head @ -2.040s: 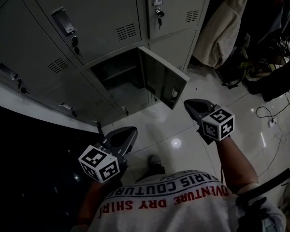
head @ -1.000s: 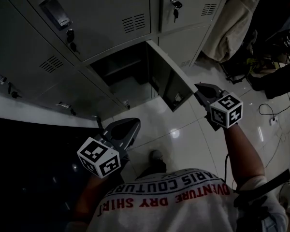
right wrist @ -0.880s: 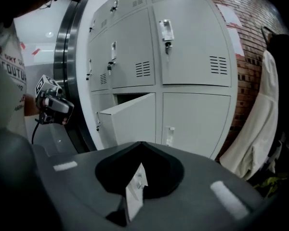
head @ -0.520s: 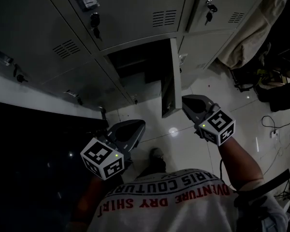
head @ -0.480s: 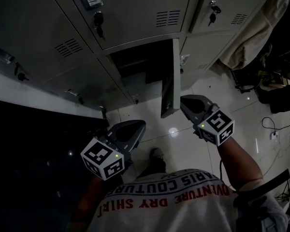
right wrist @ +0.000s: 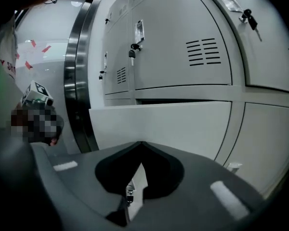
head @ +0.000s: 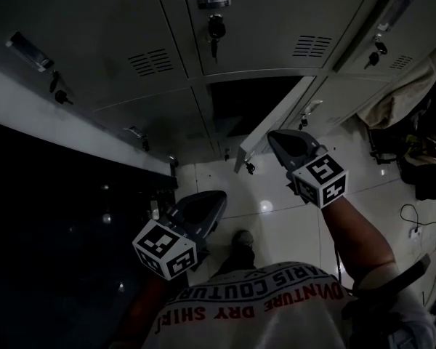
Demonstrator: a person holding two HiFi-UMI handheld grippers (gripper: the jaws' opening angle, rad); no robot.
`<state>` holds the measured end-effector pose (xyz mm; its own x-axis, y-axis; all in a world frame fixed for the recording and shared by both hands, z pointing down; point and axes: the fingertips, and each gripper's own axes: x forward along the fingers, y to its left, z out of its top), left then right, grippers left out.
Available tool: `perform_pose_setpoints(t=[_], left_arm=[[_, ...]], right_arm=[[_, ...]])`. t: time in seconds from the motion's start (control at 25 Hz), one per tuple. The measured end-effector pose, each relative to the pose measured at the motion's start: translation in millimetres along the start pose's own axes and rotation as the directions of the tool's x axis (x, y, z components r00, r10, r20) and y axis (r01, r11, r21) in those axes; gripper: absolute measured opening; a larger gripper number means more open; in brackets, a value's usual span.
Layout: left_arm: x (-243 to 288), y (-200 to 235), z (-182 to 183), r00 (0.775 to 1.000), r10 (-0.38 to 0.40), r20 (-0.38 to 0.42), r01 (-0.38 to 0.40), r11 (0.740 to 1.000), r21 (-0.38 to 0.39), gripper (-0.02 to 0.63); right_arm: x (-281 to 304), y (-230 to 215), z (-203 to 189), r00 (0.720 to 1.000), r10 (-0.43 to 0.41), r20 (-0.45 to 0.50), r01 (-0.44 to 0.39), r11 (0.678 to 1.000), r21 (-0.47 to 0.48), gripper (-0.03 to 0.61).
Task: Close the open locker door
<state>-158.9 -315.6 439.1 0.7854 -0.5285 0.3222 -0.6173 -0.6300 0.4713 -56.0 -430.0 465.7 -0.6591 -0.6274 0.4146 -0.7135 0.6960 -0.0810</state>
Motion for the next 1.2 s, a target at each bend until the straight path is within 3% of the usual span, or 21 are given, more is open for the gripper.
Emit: perform_pose_setpoints(t=[0.24,0.8,1.04,1.2], left_arm=[[-13,16,1,0.999,0.043,0.025,-0.042,0.999,-0.022,0.005],[-22,38,10,0.995,0.087,0.054,-0.085,0.996,-0.035,0.005],[-29,43,8,0.992,0.108,0.066,-0.105,0.993,-0.045,0.005],[-34,44,3,0.990,0.123,0.073,-0.119,0.992,-0.052,0.005]], right_arm=[[37,-24,20,0.998,-0.066,0.013,0.066,0.998,-0.010,-0.003],[75,-68,40,0.977,-0.204,0.056,0.199,0.976,0.086,-0.003],[76,-69,41,0.972,-0.227,0.065,0.221,0.972,0.083,-0.003],[75,-56,31,0.984,-0.180,0.019,0.178,0.982,0.068,-0.003]])
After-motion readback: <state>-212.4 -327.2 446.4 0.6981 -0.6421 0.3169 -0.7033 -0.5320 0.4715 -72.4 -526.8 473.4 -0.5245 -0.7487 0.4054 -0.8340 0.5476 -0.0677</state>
